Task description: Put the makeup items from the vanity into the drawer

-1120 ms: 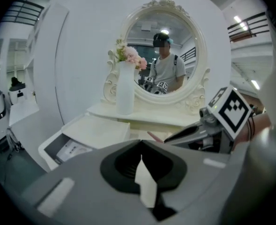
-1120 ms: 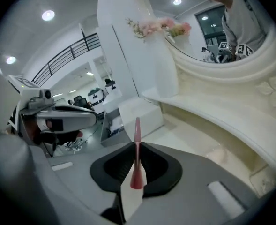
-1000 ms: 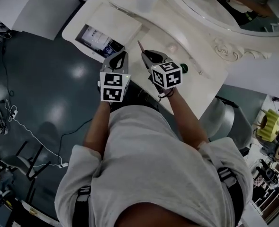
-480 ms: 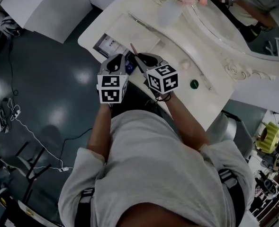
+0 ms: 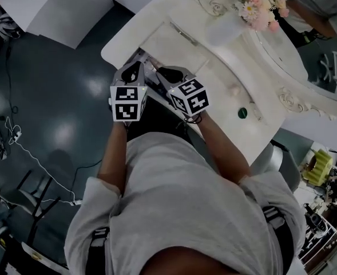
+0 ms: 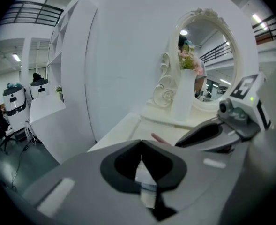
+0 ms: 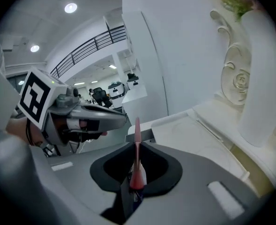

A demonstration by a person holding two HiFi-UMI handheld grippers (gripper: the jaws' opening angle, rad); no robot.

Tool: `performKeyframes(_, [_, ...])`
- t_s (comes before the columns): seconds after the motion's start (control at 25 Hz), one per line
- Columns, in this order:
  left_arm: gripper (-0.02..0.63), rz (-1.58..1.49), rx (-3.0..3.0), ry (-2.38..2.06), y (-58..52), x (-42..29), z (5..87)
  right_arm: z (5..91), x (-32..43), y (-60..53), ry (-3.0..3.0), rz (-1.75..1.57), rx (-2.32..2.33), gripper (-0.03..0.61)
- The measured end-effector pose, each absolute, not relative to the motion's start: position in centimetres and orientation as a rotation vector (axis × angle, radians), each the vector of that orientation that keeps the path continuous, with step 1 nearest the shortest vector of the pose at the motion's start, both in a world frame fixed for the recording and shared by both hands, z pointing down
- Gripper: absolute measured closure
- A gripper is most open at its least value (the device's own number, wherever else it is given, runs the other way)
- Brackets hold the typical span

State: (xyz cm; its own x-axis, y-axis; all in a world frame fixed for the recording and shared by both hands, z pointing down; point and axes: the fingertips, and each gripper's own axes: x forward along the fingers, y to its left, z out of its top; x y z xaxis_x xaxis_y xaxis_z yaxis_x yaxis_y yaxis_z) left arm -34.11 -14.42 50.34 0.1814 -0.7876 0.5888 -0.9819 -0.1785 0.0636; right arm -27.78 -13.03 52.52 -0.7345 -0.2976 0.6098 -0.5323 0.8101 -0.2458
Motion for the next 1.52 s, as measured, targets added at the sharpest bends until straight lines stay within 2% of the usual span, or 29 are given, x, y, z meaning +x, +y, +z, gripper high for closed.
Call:
performKeyframes(0.4, [0.611,0.614,2.024,-1.583,-19.3,-39.3,51.8,57.4,-32.5,-13.7,-2.251,0.465,0.506,0.532])
performKeyframes(1.24, [0.611,0.642,2.057,-1.494,-20.8,-39.3,53.5,63.3,-33.7,-13.5,-2.079,0.45,0.442,0.531])
performKeyframes(1.4, [0.611,0.647,2.082,-1.494,-20.8,-38.3,52.7,62.5,-33.6,-13.6,-2.125,0.456,0.46,0.469])
performKeyframes(1.52, [0.611,0.644,2.107,-1.501,-20.8,-37.1,51.5,60.5,-33.1,-13.7,-2.198,0.414,0.502,0.473])
